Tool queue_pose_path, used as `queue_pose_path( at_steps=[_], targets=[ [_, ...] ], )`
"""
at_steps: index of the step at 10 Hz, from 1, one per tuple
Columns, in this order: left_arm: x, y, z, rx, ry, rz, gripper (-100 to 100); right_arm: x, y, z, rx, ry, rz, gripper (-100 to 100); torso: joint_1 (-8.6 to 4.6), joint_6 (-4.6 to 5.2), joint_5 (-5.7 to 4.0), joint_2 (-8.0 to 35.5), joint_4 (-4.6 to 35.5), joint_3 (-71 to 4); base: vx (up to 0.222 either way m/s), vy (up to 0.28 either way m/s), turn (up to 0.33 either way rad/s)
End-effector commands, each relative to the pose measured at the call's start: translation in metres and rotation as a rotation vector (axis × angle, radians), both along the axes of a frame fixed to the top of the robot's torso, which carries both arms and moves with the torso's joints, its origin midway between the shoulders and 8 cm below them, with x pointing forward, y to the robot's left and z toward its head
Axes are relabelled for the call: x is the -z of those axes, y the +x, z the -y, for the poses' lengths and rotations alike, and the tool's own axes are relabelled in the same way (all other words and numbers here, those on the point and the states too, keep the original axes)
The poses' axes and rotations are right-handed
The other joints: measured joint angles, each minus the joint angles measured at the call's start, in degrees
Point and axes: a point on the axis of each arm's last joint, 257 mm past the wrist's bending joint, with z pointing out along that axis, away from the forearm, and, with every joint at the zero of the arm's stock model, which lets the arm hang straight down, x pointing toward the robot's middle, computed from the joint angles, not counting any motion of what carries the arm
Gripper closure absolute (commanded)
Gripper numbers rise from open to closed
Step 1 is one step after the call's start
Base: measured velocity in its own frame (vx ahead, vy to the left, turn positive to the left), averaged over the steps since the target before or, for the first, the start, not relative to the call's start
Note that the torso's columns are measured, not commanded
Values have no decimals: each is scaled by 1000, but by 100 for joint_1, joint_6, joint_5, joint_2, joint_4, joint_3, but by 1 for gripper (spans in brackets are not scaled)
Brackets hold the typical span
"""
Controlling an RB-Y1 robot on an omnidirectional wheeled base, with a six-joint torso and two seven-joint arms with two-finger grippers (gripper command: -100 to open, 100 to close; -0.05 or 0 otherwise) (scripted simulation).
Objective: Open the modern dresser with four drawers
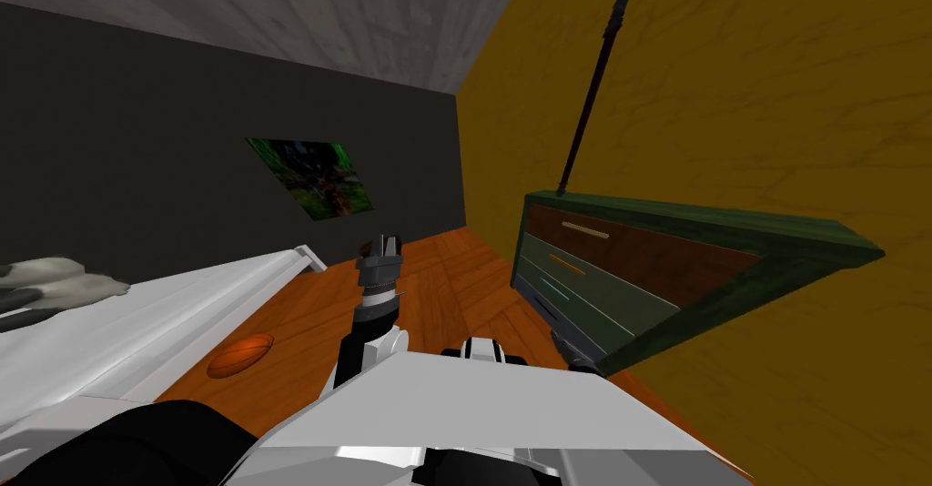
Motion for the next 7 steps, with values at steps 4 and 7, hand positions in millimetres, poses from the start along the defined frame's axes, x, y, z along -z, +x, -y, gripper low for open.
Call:
queue_pose_path(
  at_steps=[4,7],
  targets=[
    [0,0,0,0,0,0,0,21,-32,47,-1,-182,-150,-100,19,-4,4,-8,-2,-4,36,58,119],
    [0,0,0,0,0,0,0,28,-54,92,-13,-345,-265,-100,2,0,0,1,0,1,33,42,139]
  ],
)
